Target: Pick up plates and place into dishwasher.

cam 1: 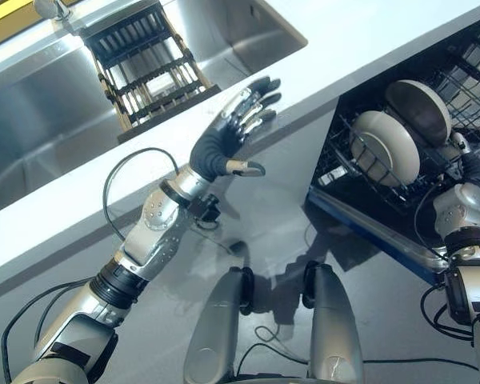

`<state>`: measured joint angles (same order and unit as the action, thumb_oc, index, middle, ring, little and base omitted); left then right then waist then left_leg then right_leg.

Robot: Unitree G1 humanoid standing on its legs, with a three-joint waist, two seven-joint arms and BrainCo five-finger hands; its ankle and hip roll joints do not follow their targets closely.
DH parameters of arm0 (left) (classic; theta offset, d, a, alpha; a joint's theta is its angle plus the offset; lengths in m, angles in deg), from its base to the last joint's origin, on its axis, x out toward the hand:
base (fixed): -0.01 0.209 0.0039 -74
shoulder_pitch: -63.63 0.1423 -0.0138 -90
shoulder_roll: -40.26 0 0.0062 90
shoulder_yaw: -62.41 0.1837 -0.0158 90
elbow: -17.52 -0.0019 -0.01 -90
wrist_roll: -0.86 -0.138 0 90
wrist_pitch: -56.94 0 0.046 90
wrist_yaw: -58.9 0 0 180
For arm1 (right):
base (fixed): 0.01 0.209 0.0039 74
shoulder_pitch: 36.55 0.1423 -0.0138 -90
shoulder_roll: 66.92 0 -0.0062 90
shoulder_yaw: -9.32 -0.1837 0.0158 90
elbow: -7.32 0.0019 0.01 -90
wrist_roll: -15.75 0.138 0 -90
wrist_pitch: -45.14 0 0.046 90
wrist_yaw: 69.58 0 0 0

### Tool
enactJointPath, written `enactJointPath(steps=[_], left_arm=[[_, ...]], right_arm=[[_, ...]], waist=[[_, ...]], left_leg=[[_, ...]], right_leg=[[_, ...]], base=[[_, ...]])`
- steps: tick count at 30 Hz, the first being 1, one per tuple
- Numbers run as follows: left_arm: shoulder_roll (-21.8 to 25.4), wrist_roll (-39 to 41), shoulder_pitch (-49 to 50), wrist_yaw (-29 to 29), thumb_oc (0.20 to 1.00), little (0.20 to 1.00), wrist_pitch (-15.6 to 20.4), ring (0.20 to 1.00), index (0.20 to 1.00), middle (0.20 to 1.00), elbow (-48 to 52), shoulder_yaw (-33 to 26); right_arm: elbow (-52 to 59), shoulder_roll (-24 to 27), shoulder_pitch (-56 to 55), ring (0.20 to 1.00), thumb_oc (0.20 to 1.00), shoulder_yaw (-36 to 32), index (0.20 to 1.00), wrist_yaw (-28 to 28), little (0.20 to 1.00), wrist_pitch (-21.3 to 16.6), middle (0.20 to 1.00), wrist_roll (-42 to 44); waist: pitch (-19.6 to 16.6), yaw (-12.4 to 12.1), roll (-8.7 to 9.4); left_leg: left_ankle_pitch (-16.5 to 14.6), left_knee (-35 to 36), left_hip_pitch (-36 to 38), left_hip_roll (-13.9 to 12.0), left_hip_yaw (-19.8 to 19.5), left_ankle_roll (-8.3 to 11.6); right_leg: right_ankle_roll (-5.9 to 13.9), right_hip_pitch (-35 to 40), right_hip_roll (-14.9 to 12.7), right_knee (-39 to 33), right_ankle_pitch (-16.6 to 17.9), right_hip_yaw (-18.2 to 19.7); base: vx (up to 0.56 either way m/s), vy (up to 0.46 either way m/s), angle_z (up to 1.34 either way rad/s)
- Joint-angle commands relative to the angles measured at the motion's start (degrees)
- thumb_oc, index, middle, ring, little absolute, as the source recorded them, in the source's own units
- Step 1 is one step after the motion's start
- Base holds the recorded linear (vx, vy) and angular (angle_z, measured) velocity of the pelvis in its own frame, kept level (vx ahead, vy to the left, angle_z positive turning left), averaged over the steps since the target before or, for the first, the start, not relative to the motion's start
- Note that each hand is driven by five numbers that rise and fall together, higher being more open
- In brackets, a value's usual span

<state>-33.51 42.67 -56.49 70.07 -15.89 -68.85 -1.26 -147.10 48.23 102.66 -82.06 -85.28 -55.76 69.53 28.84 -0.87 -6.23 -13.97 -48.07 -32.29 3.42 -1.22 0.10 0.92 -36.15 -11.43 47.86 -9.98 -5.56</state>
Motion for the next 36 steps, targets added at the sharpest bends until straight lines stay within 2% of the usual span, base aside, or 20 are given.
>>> enactJointPath(steps=[1,2,6,9,18,27,32,36], left_arm=[[-1.0,1.5,4.0,0.4,1.0,1.0,0.3,1.0,1.0,1.0,1.1,-1.2],[-0.7,1.8,3.9,0.8,1.0,1.0,-0.1,1.0,1.0,1.0,1.1,-1.4],[0.5,2.3,4.3,1.8,1.0,1.0,-1.4,1.0,1.0,1.0,1.7,-2.3],[1.3,2.7,4.4,2.1,1.0,1.0,-2.3,1.0,1.0,1.0,2.1,-2.7],[3.5,4.6,3.4,2.7,1.0,1.0,-4.5,1.0,1.0,1.0,1.7,-4.7],[5.0,6.4,3.9,3.7,1.0,1.0,-5.5,1.0,1.0,1.0,1.7,-5.7],[6.0,7.5,4.2,3.5,1.0,1.0,-5.2,1.0,1.0,1.0,2.1,-5.7],[7.0,8.6,4.2,4.9,1.0,1.0,-5.0,1.0,1.0,1.0,2.0,-5.9]], right_arm=[[-2.6,-5.3,-2.0,1.0,1.0,0.4,1.0,11.7,1.0,6.0,1.0,10.5],[-2.3,-5.6,-2.0,1.0,1.0,0.8,1.0,15.0,1.0,8.0,1.0,11.6],[-0.1,-5.0,-1.4,1.0,1.0,2.8,1.0,21.3,1.0,10.4,1.0,13.1],[2.2,-4.4,-0.1,1.0,1.0,4.7,1.0,23.0,1.0,11.6,1.0,12.0],[6.0,-2.1,9.0,1.0,1.0,10.3,1.0,22.0,1.0,11.8,1.0,11.0],[5.3,-0.6,14.6,1.0,1.0,12.6,1.0,19.7,1.0,11.2,1.0,7.8],[4.8,0.3,16.4,1.0,1.0,13.1,1.0,18.8,1.0,9.6,1.0,8.7],[4.7,1.0,17.5,1.0,1.0,13.3,1.0,14.5,1.0,7.2,1.0,6.0]], waist=[[1.0,-2.0,-1.61],[1.0,-2.2,-1.47],[1.0,-2.7,-0.89],[1.0,-2.9,-0.45],[0.9,-4.6,0.48],[1.0,-6.2,0.19],[1.0,-6.9,-0.1],[1.0,-7.3,-0.23]], left_leg=[[-7.1,-6.3,-0.5,3.4,4.7,-6.63],[-7.0,-6.5,-0.7,3.3,4.7,-6.62],[-6.7,-7.0,-1.3,3.3,4.2,-6.45],[-6.4,-7.0,-1.6,3.2,3.9,-6.43],[-5.1,-6.1,-1.9,2.9,2.6,-6.17],[-3.8,-5.4,-2.5,3.5,1.5,-5.71],[-2.1,-2.7,-2.4,3.8,1.0,-5.5],[-1.0,-1.0,-2.6,3.9,0.8,-5.29]], right_leg=[[-4.47,2.7,2.4,7.4,-6.5,-2.5],[-4.52,2.6,2.4,7.5,-6.4,-2.6],[-4.56,2.2,2.4,8.0,-6.3,-2.9],[-4.51,1.8,2.6,8.2,-6.0,-3.0],[-4.57,2.1,2.9,8.0,-5.6,-3.5],[-4.51,2.0,2.4,8.0,-5.4,-4.5],[-4.24,2.2,2.3,6.6,-4.7,-4.9],[-4.03,2.2,2.4,5.6,-4.2,-5.4]], base=[[0.02,-0.045,-0.02],[0.02,-0.057,0.06],[0.02,-0.066,-0.01],[0.01,-0.065,-0.19],[0.02,-0.063,0.05],[0.04,-0.049,0.12],[0.04,-0.044,0.06],[-0.01,-0.037,0.1]])
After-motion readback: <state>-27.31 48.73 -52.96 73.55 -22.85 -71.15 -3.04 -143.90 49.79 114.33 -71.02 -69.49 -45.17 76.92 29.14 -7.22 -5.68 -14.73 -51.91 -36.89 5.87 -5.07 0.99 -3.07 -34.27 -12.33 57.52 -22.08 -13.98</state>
